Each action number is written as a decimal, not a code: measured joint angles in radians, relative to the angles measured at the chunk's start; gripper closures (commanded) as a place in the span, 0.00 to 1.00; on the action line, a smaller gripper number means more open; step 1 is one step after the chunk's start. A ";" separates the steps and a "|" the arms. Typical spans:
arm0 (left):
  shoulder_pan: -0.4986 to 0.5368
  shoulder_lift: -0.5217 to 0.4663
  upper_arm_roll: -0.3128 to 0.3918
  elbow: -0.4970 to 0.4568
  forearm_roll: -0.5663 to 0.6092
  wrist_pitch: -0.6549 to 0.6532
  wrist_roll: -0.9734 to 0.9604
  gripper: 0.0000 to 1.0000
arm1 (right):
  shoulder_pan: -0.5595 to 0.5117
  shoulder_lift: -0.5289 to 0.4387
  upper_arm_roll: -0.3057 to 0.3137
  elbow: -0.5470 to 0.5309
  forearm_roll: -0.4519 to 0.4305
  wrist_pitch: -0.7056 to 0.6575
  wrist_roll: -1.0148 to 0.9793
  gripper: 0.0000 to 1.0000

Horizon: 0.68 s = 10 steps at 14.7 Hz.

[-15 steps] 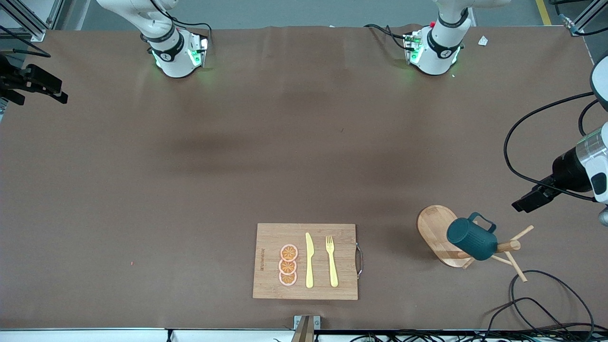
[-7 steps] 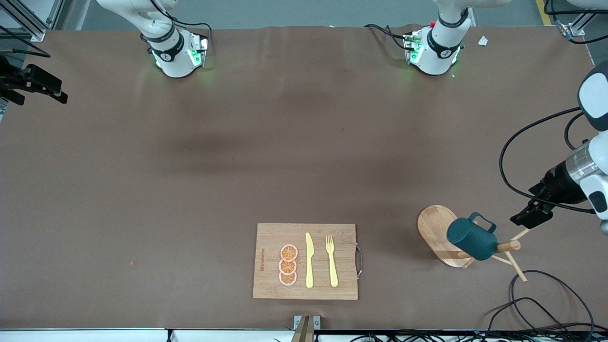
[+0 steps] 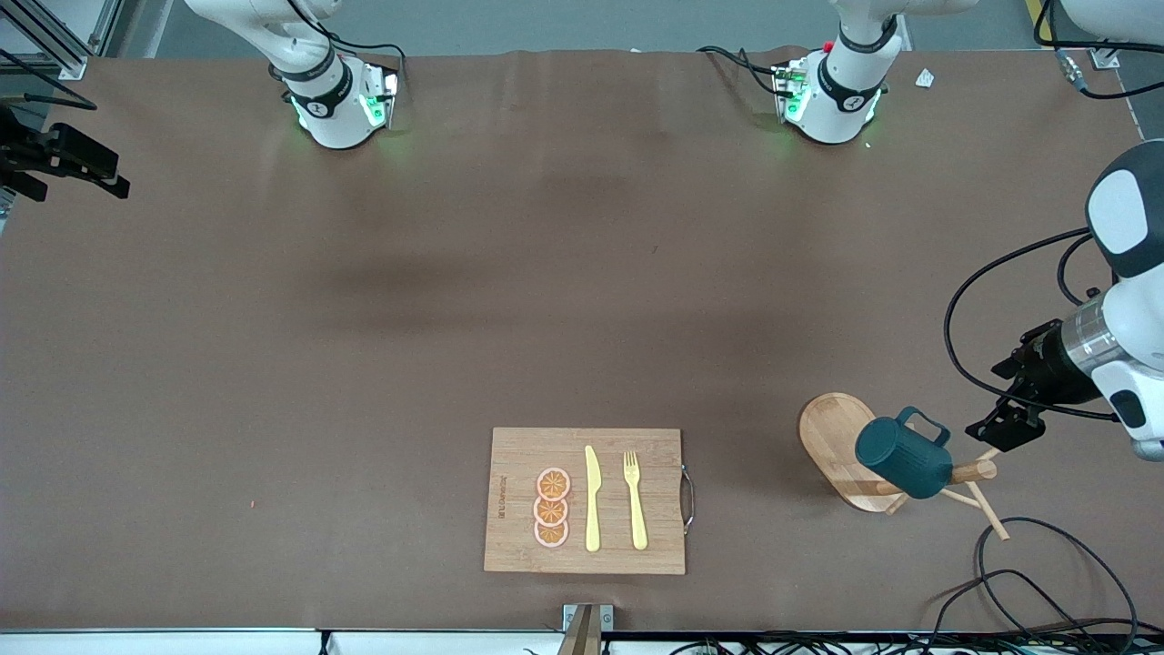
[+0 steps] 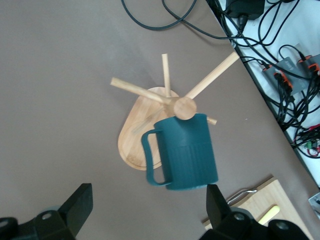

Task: Transfer cup from left to right arm and place
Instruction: 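Close the left gripper on the teal mug's rim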

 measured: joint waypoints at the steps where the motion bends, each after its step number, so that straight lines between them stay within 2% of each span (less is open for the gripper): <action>1: 0.000 0.010 0.000 0.000 -0.003 0.020 0.000 0.01 | 0.000 0.000 0.000 0.000 0.000 0.000 0.000 0.00; 7: -0.002 0.084 -0.027 0.000 -0.006 0.180 0.075 0.02 | 0.000 0.000 0.000 0.000 0.000 0.000 0.000 0.00; 10: -0.002 0.089 -0.032 0.001 -0.013 0.198 0.105 0.01 | 0.000 0.000 0.000 0.000 0.000 0.000 0.000 0.00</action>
